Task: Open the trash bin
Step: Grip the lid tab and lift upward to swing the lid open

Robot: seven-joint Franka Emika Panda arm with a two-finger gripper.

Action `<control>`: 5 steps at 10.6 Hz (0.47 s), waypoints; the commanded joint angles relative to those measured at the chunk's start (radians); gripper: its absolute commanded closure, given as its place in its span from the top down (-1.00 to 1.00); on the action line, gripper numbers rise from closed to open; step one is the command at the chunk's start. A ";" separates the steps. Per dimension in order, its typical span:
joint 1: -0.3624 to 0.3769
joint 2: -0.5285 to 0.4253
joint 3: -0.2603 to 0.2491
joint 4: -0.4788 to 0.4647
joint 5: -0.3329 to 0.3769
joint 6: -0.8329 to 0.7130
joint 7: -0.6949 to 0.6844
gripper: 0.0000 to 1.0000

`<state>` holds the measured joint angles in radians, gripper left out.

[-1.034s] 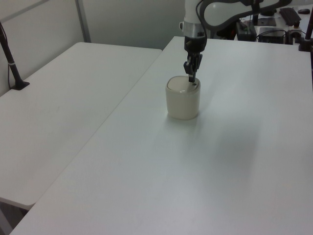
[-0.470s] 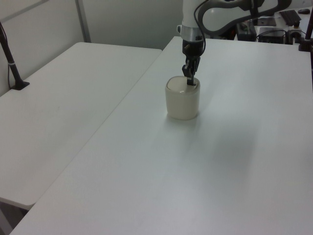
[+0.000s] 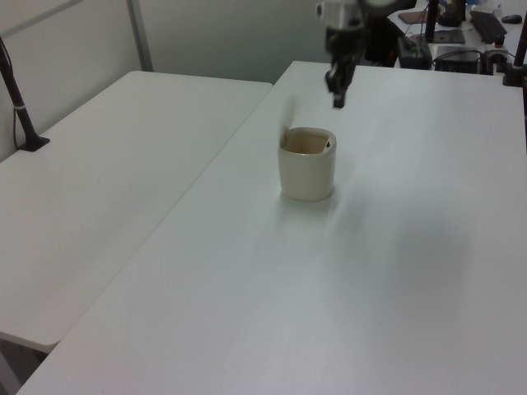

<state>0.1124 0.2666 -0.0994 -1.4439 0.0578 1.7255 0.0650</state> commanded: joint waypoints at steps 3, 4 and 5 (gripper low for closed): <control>-0.019 -0.147 -0.006 -0.061 -0.049 -0.161 -0.007 1.00; -0.034 -0.164 -0.006 -0.062 -0.044 -0.173 -0.010 1.00; -0.052 -0.167 -0.006 -0.061 -0.042 -0.175 -0.017 1.00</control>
<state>0.0842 0.1422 -0.1031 -1.4676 0.0244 1.5679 0.0618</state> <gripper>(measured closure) 0.097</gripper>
